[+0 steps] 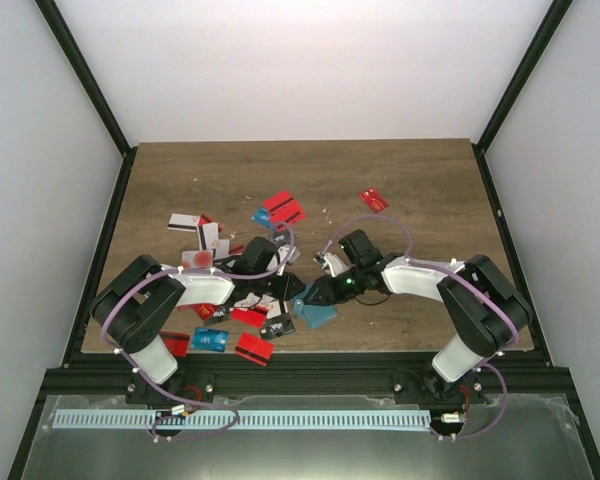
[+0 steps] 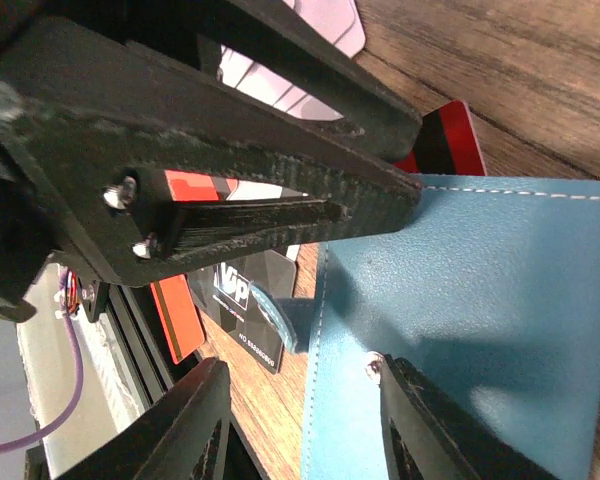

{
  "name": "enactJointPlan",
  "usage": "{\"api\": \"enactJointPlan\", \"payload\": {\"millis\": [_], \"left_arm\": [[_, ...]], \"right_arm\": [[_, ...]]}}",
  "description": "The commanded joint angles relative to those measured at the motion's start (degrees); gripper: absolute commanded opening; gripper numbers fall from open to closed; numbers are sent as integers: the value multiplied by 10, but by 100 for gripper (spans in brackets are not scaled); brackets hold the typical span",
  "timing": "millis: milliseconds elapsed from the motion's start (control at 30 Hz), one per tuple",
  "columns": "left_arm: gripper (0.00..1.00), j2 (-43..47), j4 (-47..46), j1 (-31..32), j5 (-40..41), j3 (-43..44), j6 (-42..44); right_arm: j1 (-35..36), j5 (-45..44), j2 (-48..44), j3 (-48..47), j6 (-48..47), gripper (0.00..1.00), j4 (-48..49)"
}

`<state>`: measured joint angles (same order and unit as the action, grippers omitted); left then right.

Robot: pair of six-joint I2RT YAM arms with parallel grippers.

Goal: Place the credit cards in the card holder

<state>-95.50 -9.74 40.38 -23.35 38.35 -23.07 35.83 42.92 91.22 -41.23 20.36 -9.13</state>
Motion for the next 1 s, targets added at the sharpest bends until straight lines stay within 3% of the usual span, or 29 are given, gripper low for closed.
{"api": "enactJointPlan", "payload": {"millis": [0, 567, 967], "left_arm": [[23, 10, 4, -2, 10, -19, 12], [19, 22, 1, 2, 25, -45, 21], [19, 18, 0, 2, 25, -46, 19]], "right_arm": [[10, 7, -1, -24, -14, 43, 12], [28, -4, 37, -38, -26, 38, 23], [29, 11, 43, -31, -23, 24, 36]]}}
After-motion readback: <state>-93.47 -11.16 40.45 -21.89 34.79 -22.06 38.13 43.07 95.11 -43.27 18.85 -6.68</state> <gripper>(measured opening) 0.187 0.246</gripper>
